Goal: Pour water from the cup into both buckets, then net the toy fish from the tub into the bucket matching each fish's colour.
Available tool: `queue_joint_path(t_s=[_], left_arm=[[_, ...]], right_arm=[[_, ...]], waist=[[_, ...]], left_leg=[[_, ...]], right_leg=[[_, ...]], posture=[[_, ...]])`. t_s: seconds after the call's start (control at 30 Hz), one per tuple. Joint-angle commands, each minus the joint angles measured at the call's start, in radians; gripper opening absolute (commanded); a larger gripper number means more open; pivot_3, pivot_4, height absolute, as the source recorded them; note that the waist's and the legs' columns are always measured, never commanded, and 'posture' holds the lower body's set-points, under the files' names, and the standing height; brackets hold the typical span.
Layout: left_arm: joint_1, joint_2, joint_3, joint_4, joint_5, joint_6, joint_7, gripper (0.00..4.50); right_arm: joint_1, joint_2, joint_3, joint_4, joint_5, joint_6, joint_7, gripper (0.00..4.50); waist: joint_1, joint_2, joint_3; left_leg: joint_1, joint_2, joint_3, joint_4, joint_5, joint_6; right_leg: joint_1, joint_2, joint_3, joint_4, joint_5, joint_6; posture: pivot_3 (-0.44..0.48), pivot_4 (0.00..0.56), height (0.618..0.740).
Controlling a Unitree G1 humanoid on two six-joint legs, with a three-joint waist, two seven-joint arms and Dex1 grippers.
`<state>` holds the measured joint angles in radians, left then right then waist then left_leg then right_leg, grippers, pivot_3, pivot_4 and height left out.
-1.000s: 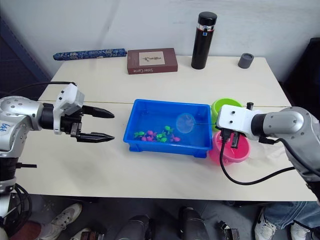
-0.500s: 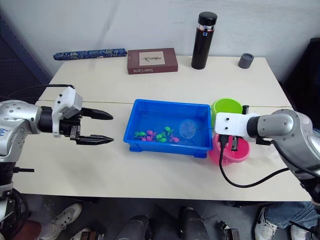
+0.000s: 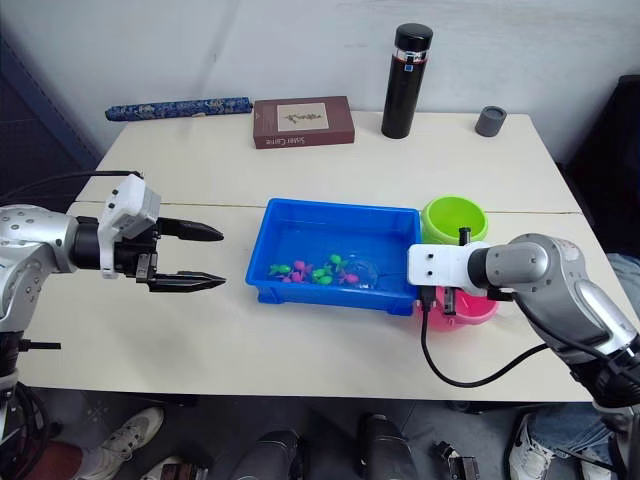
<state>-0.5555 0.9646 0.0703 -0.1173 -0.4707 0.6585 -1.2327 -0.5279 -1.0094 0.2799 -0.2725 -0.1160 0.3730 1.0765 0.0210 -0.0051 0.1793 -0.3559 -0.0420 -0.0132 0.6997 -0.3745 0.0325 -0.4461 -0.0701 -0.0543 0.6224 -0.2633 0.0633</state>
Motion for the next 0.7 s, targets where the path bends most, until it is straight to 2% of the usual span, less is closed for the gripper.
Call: queue_joint_path(t_s=[0.03,0.33,0.7], left_arm=[[0.002,0.025,0.044,-0.048,-0.027,0.006,0.009,4.46],[0.015,0.026,0.052,-0.055,-0.032,0.009,0.023,4.46],[0.008,0.012,0.049,-0.037,-0.029,-0.001,0.026,4.46]], right_arm=[[-0.019,0.027,-0.013,-0.036,0.014,0.036,0.015,0.00],[-0.026,0.011,-0.099,-0.063,0.128,0.213,0.077,0.00],[-0.083,0.053,-0.158,-0.036,0.209,0.308,0.017,0.00]], waist=[[0.000,0.000,0.000],[0.001,0.000,0.000],[0.000,0.000,0.000]], left_leg=[[0.000,0.000,0.000,0.000,0.000,0.000],[0.000,0.000,0.000,0.000,0.000,0.000],[0.000,0.000,0.000,0.000,0.000,0.000]], right_leg=[[0.000,0.000,0.000,0.000,0.000,0.000],[0.000,0.000,0.000,0.000,0.000,0.000],[0.000,0.000,0.000,0.000,0.000,0.000]], posture=[[0.000,0.150,0.739],[0.000,0.150,0.739],[0.000,0.150,0.739]])
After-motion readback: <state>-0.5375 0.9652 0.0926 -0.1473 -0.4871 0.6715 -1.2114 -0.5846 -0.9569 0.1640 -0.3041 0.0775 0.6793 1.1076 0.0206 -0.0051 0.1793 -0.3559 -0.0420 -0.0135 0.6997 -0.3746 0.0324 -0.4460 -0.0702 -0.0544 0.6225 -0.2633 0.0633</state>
